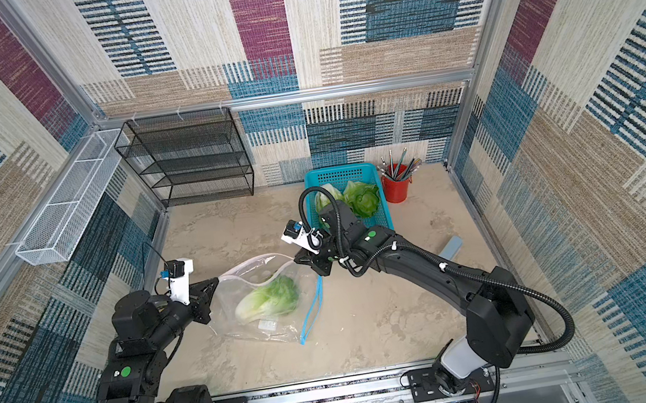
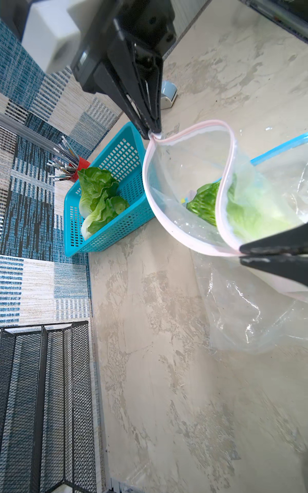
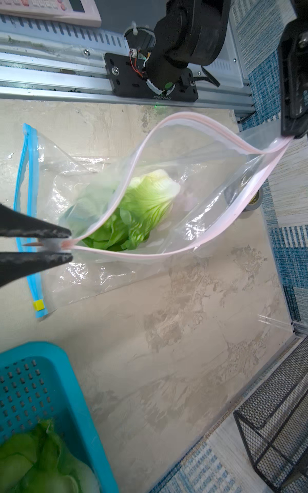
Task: Open the zip-top bag and take out the chinese cabbages
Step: Unzip the zipper on the zipper food storage bag.
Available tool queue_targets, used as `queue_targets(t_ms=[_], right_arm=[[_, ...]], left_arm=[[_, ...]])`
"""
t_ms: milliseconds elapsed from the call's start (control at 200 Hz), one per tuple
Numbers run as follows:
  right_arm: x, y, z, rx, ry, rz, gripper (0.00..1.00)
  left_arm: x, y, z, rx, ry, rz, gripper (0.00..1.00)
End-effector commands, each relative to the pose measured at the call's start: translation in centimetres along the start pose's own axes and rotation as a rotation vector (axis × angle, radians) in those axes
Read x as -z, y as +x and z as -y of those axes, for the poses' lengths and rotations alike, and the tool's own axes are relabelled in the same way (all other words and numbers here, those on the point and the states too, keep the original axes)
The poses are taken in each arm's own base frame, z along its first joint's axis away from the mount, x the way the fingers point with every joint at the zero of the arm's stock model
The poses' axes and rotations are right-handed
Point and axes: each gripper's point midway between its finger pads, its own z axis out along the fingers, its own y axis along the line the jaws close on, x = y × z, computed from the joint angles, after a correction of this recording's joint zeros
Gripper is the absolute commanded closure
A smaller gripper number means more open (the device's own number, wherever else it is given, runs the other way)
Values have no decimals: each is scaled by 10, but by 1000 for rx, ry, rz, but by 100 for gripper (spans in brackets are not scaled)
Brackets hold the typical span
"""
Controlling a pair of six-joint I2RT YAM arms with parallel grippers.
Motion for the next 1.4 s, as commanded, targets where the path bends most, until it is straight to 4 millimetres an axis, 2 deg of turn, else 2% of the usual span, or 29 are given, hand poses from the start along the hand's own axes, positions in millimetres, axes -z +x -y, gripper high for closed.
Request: queue_targets(t_ms=[0, 326, 556, 676, 852, 942, 1097, 1237, 1398], right_arm=[[0, -17, -6, 0, -41, 69, 100], [-5, -22, -6, -22, -63, 94, 100], [-15, -17, 0, -48, -65, 59, 100], [-14, -18, -2, -55, -73, 64, 100], [-9, -22, -3, -52, -61, 74, 100], [-8, -21, -3, -57, -62, 73, 100], [-9, -19, -3, -68, -67, 59, 100], [-7, -20, -4, -69, -62, 63, 100], [-3, -22, -6, -65, -60, 74, 100]], left_arm=[[-1, -6, 10, 15, 61, 20, 100], [-2, -2, 17, 49, 102, -15, 100], [1, 4, 12, 66, 65, -45, 100], [2, 6, 10, 68, 43, -60, 100], [5, 0, 5, 52, 10, -49, 82], [8, -7, -1, 57, -37, -44, 71], [15, -25, -11, 57, -114, -46, 58], [18, -44, -10, 56, -119, -41, 53], [11, -60, 0, 43, -45, -58, 50]])
